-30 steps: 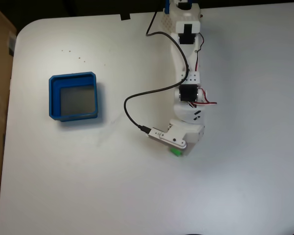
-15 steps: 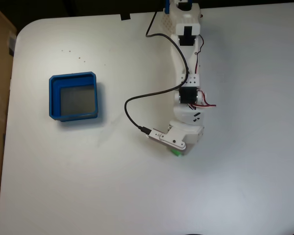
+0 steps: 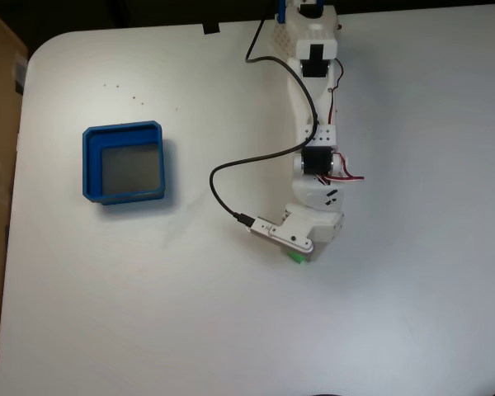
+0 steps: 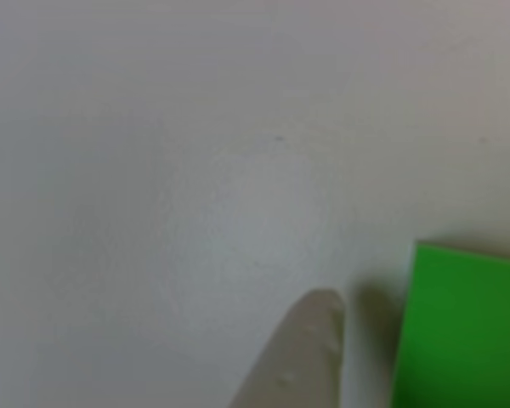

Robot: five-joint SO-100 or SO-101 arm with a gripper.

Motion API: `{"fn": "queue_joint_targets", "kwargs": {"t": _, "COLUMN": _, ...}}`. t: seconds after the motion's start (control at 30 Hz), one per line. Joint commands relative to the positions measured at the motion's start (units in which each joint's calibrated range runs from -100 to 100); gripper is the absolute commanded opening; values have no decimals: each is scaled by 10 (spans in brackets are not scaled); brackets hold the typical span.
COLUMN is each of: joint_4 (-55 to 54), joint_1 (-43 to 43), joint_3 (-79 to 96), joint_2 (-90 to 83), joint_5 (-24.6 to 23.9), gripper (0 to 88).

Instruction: Pick up green cube and drop it in the blue box

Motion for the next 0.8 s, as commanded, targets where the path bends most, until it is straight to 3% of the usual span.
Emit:
{"fn": "queue_joint_targets", "kwargs": {"t": 0.0, "joint_4": 0, "joint_1": 4, "joint_3": -34, "joint_2": -9, "joint_5": 2, "gripper": 296}}
{"fn": "queue_joint_targets", "kwargs": {"t": 0.77, "joint_4": 1, "joint_1": 5, "joint_3": -35, "joint_2": -4, "joint_5": 2, "gripper": 268}}
